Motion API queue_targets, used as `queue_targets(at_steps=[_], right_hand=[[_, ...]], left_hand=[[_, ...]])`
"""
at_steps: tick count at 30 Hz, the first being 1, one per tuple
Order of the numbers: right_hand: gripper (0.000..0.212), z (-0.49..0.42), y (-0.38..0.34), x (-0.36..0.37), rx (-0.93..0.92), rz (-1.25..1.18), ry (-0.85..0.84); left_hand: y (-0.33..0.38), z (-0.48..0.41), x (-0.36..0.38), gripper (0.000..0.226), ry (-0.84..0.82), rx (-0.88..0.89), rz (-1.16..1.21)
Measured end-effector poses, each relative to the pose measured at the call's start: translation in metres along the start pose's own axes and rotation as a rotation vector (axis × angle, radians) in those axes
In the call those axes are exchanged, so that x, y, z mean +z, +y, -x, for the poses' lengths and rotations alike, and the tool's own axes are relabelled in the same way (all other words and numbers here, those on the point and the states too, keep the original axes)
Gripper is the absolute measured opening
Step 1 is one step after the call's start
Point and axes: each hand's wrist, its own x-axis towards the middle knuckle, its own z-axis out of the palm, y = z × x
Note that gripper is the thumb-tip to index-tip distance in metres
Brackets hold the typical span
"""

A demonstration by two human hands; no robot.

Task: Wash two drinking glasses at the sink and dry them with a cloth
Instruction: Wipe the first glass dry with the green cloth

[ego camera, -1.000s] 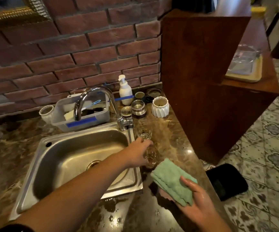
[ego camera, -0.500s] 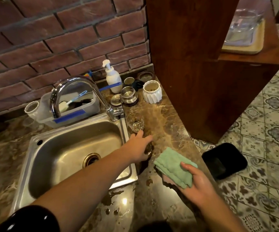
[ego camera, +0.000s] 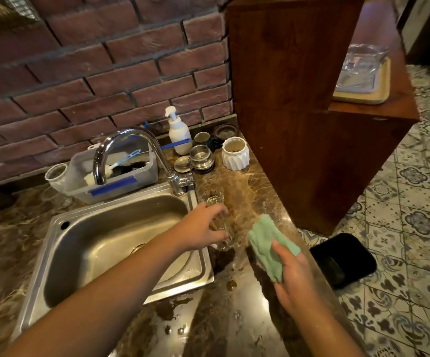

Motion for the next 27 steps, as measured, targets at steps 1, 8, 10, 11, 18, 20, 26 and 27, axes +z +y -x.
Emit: queue_targets(at_steps=[1,8,10,11,18,20,26,27], right_hand=[[0.027,0.008,-0.002,0.010,-0.104,0.093,-0.029],[0.051,0.073,0.008,0.100,-0.587,0.563,-0.372],[0.067,0.084,0.017,0.119,-0.699,0.696,-0.396],[0.077,0.088,0.022,0.126,-0.763,0.789,-0.395],[0.108,0.112,0.046,0.158,-1.033,1.145,-0.416],[0.101,0.122,0.049,0.172,-0.964,1.084,-0.444],[0.075,0.150,0.058,0.204,-0.601,0.739,-0.701],[0.072,0.154,0.061,0.207,-0.518,0.653,-0.753]], left_hand=[[0.002,0.012,-0.012,0.053,0.024,0.017,0.035],[0.018,0.090,-0.066,0.039,0.233,0.131,0.176],[0.014,0.110,-0.075,0.039,0.309,0.113,0.224],[0.011,0.119,-0.079,0.039,0.340,0.090,0.238],[-0.026,0.170,-0.092,0.025,0.447,-0.010,0.335],[-0.038,0.184,-0.096,0.019,0.468,0.026,0.392],[-0.069,0.224,-0.109,0.017,0.498,0.192,0.504],[-0.073,0.230,-0.111,0.022,0.494,0.222,0.515]])
